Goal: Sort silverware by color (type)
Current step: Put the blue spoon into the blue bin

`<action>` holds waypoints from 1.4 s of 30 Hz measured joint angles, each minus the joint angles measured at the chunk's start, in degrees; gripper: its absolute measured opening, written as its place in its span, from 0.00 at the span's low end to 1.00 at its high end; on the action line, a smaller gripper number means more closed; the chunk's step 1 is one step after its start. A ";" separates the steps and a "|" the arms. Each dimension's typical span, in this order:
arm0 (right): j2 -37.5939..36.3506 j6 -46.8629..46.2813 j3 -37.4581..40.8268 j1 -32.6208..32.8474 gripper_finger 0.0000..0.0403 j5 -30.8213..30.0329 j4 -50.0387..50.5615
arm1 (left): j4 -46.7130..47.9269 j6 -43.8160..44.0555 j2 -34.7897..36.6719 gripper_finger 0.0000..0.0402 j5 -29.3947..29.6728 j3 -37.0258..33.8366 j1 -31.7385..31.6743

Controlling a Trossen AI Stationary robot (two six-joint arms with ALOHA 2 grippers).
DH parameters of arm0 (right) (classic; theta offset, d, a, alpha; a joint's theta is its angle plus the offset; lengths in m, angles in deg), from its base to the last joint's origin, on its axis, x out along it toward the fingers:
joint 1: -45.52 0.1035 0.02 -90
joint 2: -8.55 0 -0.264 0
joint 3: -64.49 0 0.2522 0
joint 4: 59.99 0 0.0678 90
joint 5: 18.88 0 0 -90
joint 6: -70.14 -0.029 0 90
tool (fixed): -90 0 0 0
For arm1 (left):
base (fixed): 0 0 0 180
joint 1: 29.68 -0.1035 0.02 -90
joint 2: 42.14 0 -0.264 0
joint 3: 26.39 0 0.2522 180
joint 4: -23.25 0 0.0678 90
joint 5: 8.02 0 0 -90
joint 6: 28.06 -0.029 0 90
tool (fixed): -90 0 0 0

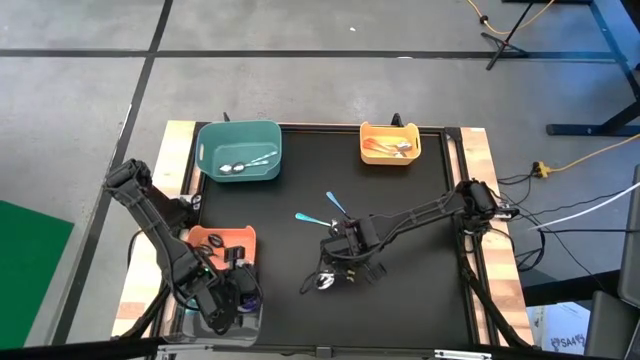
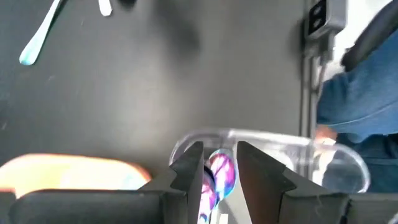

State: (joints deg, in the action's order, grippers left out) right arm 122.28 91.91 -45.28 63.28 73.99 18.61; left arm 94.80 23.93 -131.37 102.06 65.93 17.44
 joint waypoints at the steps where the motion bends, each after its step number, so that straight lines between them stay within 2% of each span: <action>1: 0.00 0.42 0.00 -0.28 0.04 -0.63 0.02 | 1.12 1.31 0.00 0.23 -0.02 0.00 0.31; 7: -0.01 3.90 0.00 -2.79 0.04 -1.26 0.80 | 3.61 10.32 0.00 0.23 0.00 0.00 2.44; 16: -0.02 7.00 -0.60 -11.00 0.04 -1.22 0.76 | 3.45 12.65 0.00 0.23 0.31 0.00 5.20; 21: -0.11 10.69 -3.16 -17.13 0.04 -1.21 -4.38 | 3.46 15.27 0.00 0.23 0.84 0.00 5.21; 26: -0.11 11.55 -6.16 -23.80 0.04 -1.20 -16.35 | 3.49 15.03 0.00 0.23 6.90 0.00 5.17; 29: -0.11 10.79 -6.51 -27.07 0.04 -1.01 -24.19 | 4.24 14.99 0.00 0.23 12.76 0.00 4.95; 32: -0.11 9.85 -6.51 -29.54 0.04 0.54 -28.44 | 4.55 15.04 0.00 0.23 19.35 0.00 3.61; 35: -0.11 9.76 -6.51 -31.17 0.04 1.25 -30.07 | 4.83 14.96 0.00 0.23 23.02 0.00 0.60; 37: -0.11 9.76 -6.51 -32.00 0.04 1.26 -31.15 | 5.81 14.96 0.00 0.23 23.25 0.00 -1.95; 42: -0.11 9.74 -6.51 -32.94 0.04 1.23 -35.32 | 8.87 11.06 0.00 0.23 18.98 0.00 -8.02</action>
State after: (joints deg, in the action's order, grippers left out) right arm 122.17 101.65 -51.79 30.34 75.22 -16.72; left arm 103.67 34.99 -131.37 121.03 65.93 9.42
